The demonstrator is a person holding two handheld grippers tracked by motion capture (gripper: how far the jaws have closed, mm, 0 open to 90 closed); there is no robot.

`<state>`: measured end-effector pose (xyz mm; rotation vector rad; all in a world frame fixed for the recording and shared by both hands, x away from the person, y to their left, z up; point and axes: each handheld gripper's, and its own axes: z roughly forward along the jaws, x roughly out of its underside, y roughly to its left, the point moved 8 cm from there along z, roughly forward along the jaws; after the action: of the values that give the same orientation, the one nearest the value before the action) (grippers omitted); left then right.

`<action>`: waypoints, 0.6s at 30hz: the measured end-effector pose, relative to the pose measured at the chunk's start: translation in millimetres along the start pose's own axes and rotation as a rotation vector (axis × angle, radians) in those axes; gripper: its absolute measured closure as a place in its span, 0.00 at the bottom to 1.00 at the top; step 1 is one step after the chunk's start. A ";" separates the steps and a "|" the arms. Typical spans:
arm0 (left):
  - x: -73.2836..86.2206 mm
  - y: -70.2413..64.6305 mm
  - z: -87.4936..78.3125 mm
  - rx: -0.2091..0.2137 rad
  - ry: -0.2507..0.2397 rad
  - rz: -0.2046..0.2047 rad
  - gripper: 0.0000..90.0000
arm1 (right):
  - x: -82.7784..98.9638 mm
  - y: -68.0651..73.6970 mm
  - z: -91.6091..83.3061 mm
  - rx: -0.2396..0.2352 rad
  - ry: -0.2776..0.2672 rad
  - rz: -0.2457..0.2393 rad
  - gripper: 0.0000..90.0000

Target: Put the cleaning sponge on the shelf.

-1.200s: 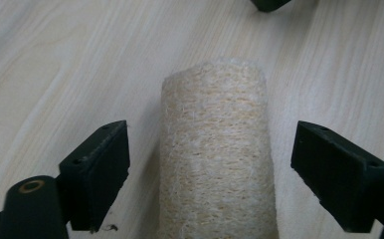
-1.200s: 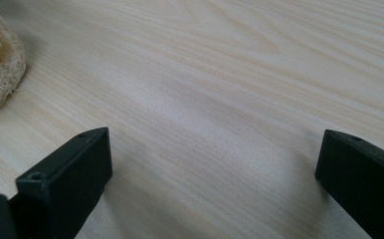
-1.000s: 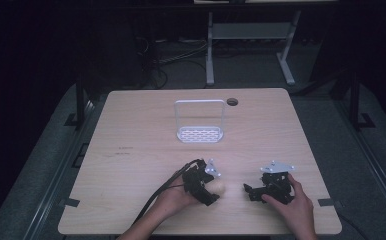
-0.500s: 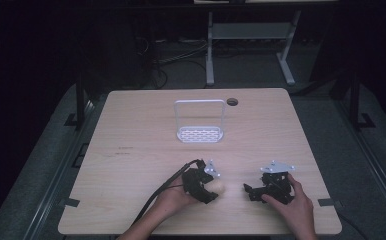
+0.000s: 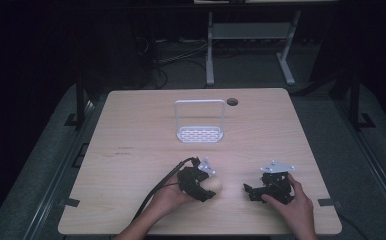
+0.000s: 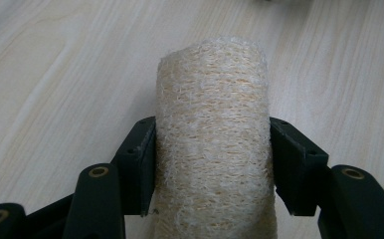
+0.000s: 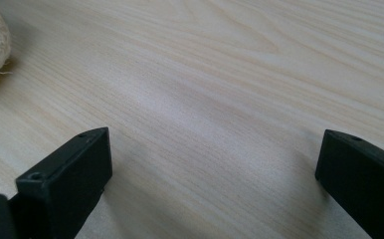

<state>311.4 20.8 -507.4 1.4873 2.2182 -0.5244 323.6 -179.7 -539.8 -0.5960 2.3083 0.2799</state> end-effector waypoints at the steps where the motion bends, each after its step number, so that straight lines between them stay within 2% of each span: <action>1: 0.6 1.4 -1.2 -0.001 0.002 0.004 0.46 | 0.0 0.0 0.0 0.000 0.000 0.000 0.01; 4: 1.6 4.2 -3.6 -0.002 -0.008 -0.010 0.46 | -0.1 -0.1 0.0 0.000 -0.001 -0.001 0.01; 5: 1.0 4.6 -3.9 -0.005 -0.022 -0.027 0.46 | 0.0 0.0 0.0 0.000 -0.001 -0.001 0.01; 7: 2.6 7.6 -7.0 -0.006 -0.015 -0.019 0.46 | 0.0 0.0 0.0 0.000 0.000 0.000 0.01; 9: 2.4 9.4 -8.4 -0.010 -0.031 -0.038 0.46 | 0.0 0.0 0.0 0.000 0.000 0.000 0.01; 10: 3.4 11.6 -10.2 -0.012 -0.024 -0.027 0.46 | -0.1 0.0 0.1 0.000 -0.001 -0.001 0.01; 11: 3.3 12.1 -10.8 -0.013 -0.032 -0.040 0.46 | -0.1 -0.1 0.0 0.000 -0.001 -0.001 0.01; 18: 5.9 21.6 -16.6 -0.032 -0.036 -0.050 0.46 | -0.1 -0.1 0.1 0.000 -0.001 -0.001 0.01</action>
<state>327.3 41.8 -498.2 1.3983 2.2302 -0.5247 323.7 -179.8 -539.8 -0.5966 2.3073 0.2794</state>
